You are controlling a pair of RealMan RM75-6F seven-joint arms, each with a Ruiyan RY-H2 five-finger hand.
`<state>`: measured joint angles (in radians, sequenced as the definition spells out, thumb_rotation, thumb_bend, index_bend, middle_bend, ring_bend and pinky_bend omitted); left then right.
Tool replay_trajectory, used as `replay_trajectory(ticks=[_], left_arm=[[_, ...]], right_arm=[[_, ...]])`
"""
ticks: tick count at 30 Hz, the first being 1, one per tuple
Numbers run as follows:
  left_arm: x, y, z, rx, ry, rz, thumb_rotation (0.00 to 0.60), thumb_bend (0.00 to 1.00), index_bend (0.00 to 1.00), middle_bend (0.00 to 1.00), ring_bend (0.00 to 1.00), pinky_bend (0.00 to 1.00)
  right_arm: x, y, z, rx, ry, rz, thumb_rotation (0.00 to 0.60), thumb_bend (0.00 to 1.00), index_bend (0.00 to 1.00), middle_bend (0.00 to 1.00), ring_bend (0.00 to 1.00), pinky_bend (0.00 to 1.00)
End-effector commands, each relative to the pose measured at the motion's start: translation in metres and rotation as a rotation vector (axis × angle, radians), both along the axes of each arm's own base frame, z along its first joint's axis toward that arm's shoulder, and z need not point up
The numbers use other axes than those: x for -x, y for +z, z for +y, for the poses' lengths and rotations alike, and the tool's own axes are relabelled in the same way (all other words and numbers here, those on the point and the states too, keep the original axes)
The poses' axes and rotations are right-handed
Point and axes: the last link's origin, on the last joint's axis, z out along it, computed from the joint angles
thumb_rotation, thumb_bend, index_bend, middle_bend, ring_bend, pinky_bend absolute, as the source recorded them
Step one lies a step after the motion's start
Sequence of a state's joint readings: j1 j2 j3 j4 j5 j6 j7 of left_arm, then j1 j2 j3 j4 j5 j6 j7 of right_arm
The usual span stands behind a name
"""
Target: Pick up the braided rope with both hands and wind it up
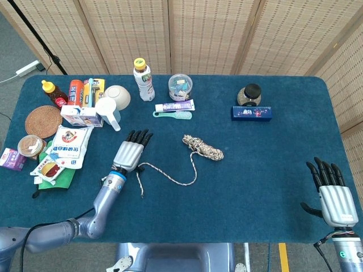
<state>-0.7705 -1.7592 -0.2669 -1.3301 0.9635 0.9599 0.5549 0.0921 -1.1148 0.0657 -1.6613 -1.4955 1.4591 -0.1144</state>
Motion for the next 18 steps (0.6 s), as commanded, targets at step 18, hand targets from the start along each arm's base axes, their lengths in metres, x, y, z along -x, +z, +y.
replay_trajectory(ticks=[18], left_arm=[[-0.0026, -0.0016, 0.0009, 0.027, 0.046, 0.008, 0.6, 0.25, 0.34, 0.0, 0.0, 0.0]], right_arm=[[0.0005, 0.0015, -0.0002, -0.003, -0.002, -0.009, 0.6, 0.0, 0.0, 0.0, 0.0, 0.0]])
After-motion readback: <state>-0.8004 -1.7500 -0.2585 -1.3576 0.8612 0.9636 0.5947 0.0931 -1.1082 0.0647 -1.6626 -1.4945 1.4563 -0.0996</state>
